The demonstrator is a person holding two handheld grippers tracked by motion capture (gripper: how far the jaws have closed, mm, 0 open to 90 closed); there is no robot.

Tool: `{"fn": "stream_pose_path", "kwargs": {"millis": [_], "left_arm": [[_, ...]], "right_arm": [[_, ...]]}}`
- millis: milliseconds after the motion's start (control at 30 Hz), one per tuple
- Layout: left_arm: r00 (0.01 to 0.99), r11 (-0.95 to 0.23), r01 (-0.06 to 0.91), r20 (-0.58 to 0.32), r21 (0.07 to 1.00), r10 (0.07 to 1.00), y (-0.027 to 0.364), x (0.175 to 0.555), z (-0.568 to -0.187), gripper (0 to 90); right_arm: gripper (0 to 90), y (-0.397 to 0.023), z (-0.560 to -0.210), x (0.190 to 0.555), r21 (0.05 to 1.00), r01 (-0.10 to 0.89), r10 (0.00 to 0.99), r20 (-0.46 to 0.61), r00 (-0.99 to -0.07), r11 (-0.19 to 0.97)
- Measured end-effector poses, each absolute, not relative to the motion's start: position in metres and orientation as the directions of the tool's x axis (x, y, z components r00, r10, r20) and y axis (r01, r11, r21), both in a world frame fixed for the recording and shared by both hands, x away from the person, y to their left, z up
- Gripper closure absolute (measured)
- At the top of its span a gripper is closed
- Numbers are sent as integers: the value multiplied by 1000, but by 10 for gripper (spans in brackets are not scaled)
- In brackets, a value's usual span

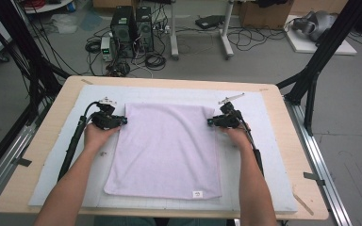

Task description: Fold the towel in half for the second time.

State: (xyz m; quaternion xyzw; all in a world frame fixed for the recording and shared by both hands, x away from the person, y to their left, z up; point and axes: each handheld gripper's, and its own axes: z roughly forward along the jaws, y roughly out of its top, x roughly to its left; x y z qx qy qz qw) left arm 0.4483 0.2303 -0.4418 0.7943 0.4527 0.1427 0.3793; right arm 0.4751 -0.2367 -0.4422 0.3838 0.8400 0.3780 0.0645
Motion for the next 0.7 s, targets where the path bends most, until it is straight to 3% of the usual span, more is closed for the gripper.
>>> {"fn": "stream_pose_path", "kwargs": {"millis": [400,700], "left_arm": [[556,-249,563,-138,788,819,241,441,-421,875],[656,-307,455,-82,836,750,251,383,-388,876]], "right_arm": [[829,-243,-413,466,722,539,683,127,-719,433],[827,-245,-380,418,759,464,595,128,-794,456]]}}
